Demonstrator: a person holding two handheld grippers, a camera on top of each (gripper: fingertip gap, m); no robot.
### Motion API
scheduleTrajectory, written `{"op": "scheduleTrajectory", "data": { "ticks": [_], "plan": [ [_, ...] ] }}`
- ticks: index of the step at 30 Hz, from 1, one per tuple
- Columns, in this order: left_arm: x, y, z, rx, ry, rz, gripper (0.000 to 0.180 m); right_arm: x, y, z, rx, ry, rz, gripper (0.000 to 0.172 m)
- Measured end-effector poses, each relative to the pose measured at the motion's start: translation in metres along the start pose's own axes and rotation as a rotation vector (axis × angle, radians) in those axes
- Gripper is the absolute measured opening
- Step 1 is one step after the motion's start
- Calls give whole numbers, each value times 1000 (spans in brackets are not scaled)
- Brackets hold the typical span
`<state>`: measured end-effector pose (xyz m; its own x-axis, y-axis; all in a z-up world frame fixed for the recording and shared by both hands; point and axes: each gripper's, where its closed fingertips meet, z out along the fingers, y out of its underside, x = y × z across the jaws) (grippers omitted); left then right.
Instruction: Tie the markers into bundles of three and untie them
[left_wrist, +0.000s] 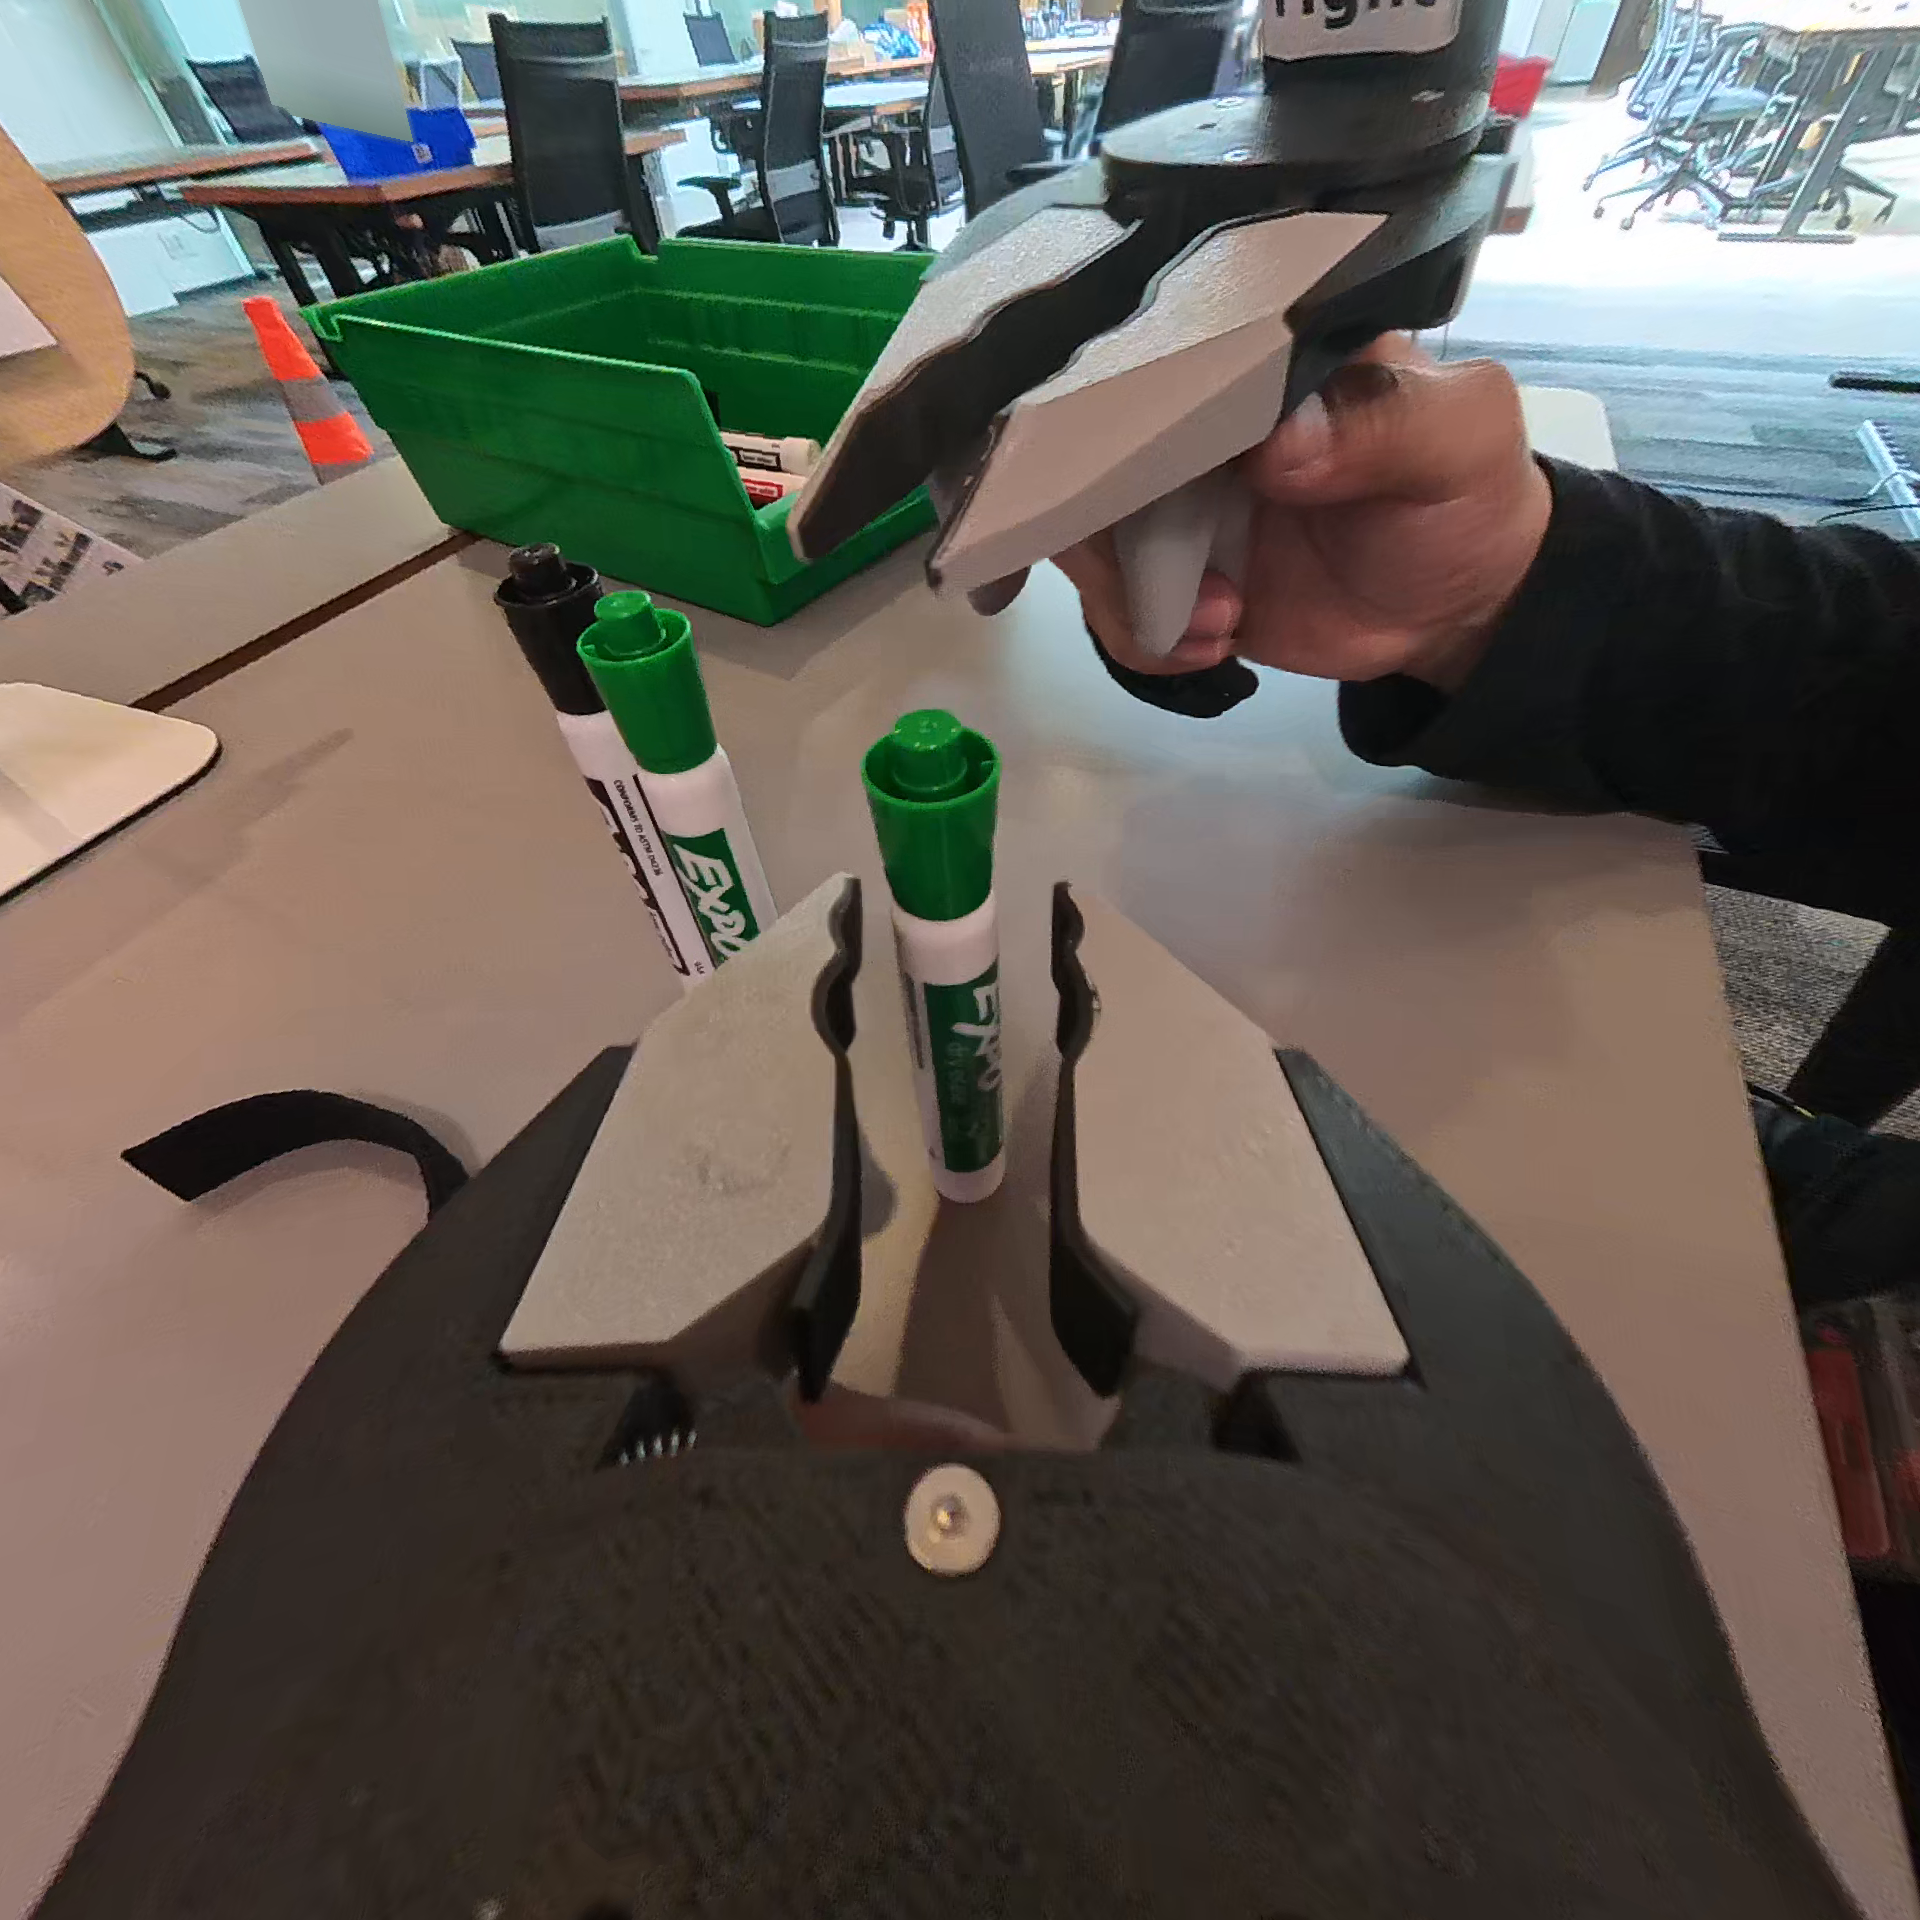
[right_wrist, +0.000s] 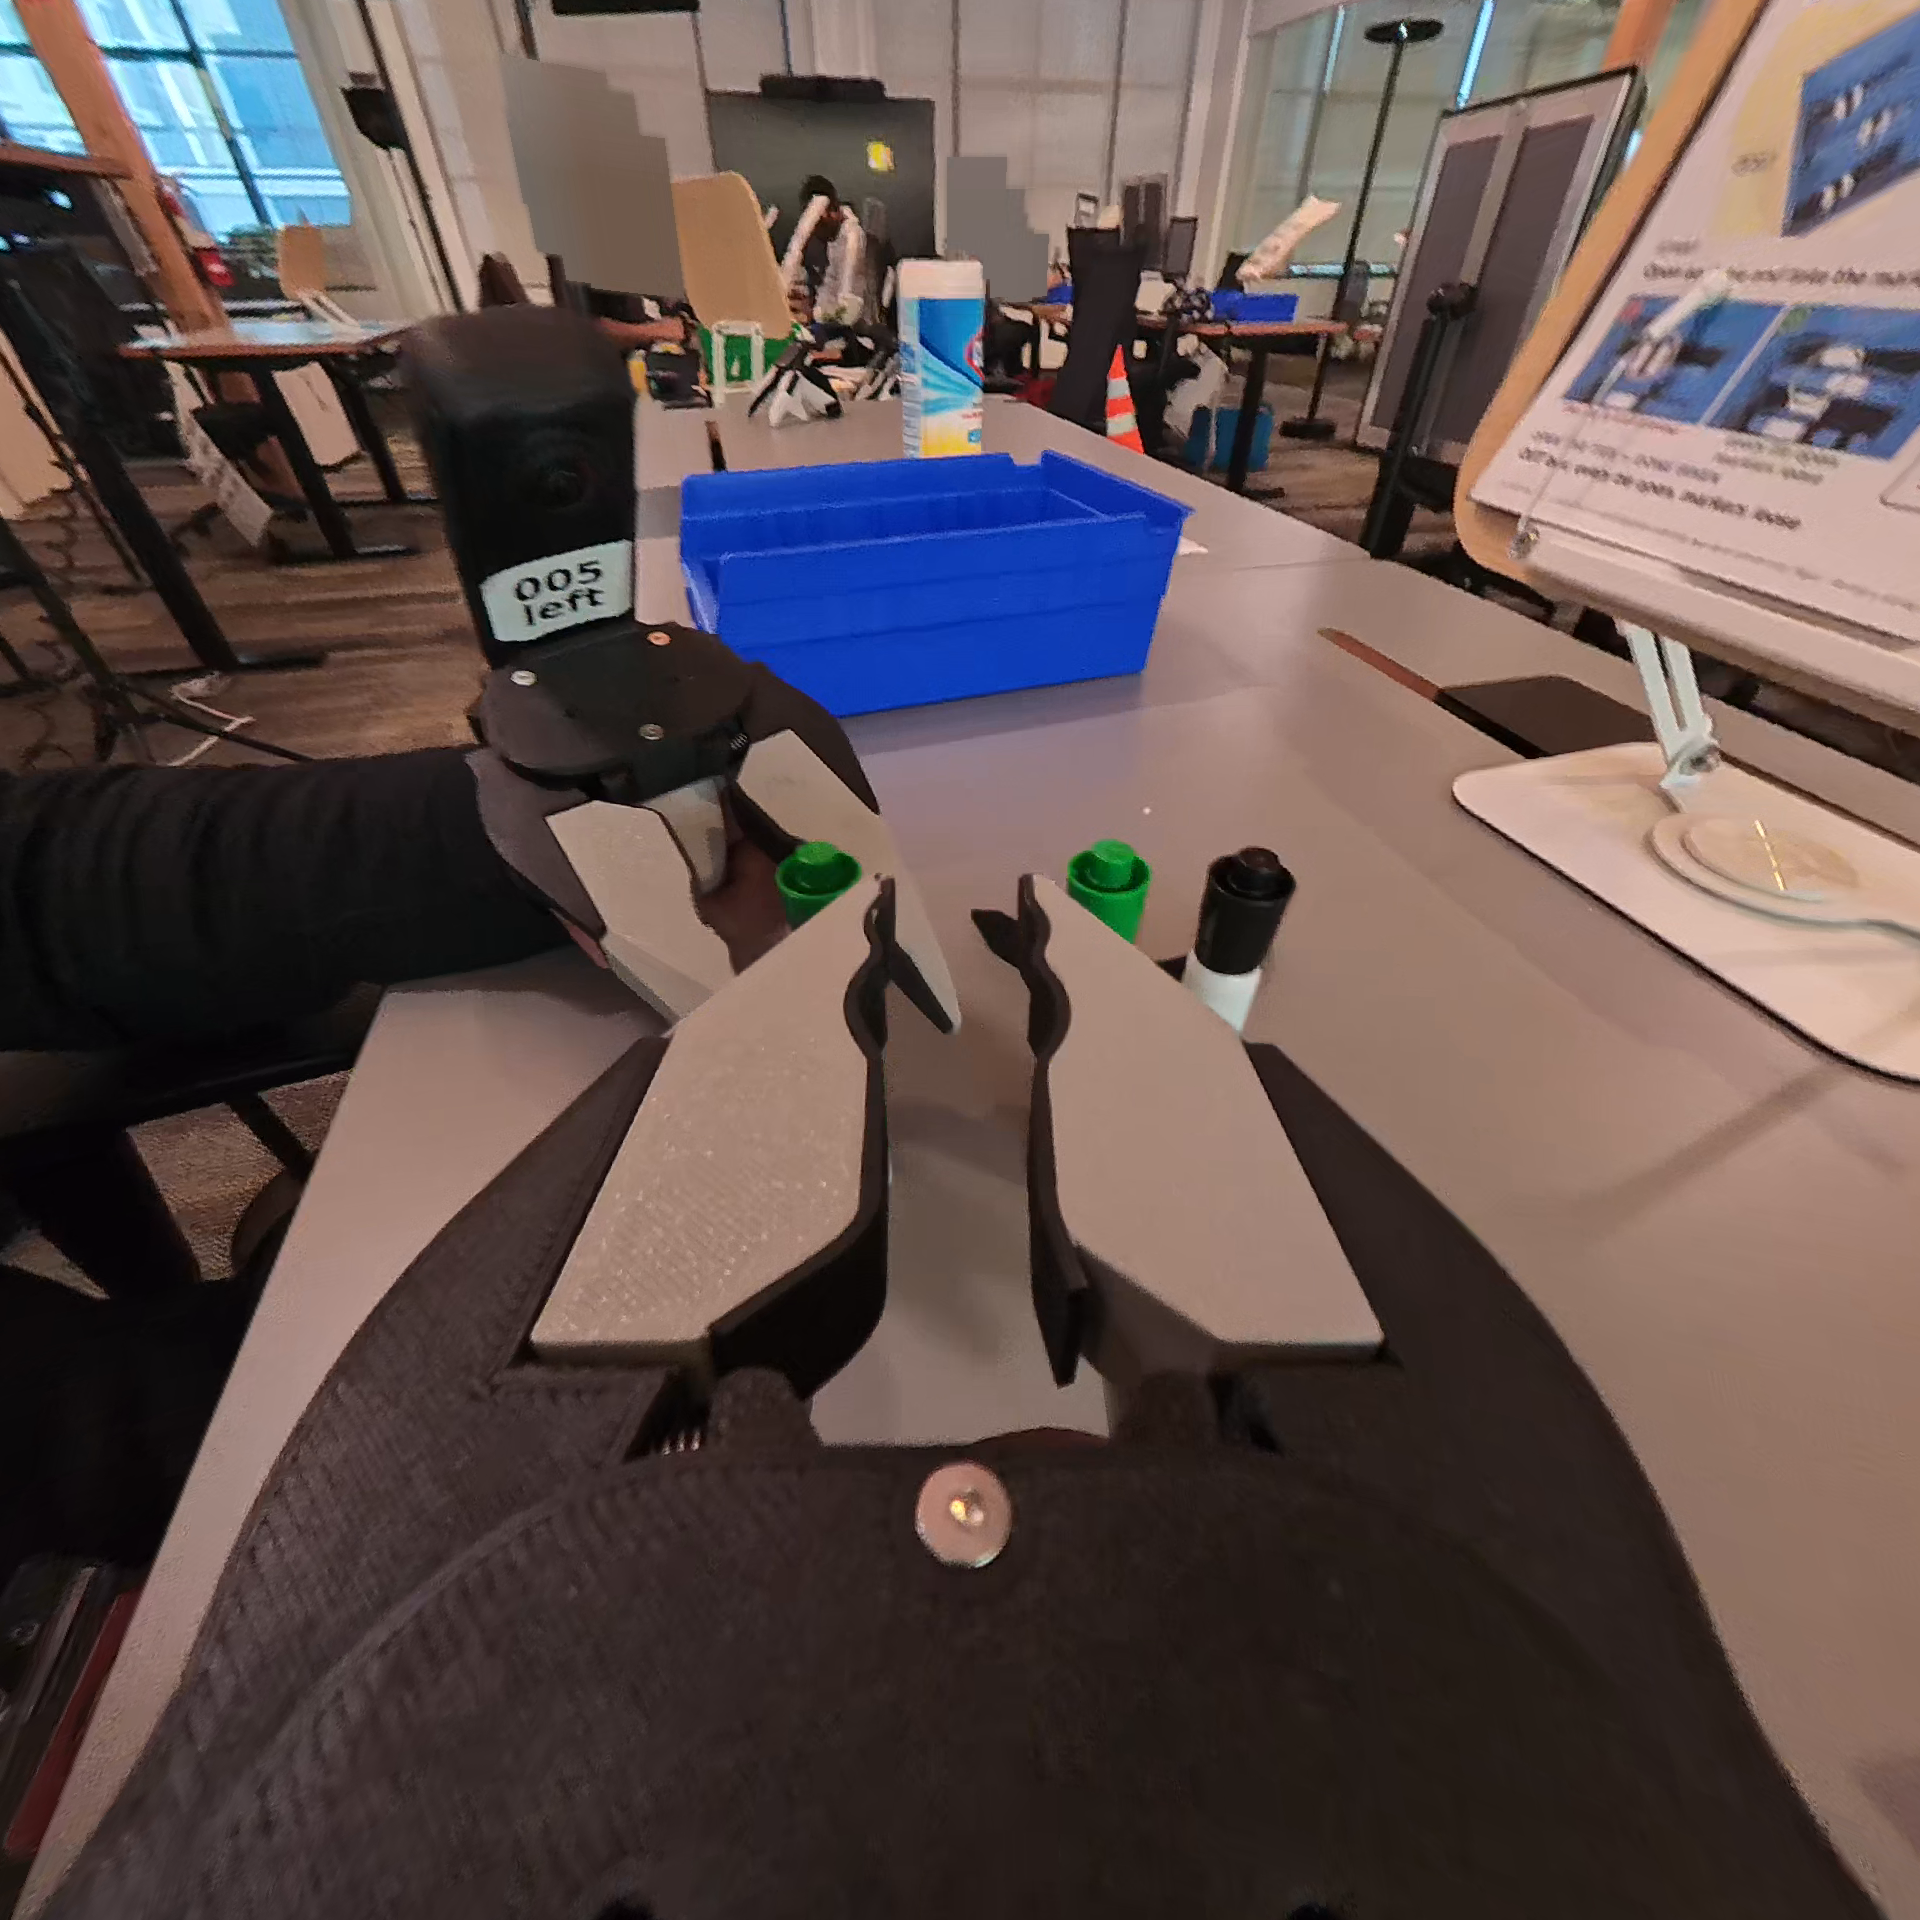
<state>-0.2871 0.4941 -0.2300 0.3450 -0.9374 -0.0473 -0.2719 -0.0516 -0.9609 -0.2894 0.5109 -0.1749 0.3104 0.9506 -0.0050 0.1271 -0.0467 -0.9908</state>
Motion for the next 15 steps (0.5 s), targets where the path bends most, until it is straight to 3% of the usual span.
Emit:
{"op": "scheduleTrajectory", "data": {
  "ticks": [5,15],
  "plan": [
    [-3,3,-1,-16,-7,0,39,24,14,8,-58,131,20,31],
    [-9,8,-2,-45,-28,-25,33,32,25,28,-103,196,6,33]
  ]
}}
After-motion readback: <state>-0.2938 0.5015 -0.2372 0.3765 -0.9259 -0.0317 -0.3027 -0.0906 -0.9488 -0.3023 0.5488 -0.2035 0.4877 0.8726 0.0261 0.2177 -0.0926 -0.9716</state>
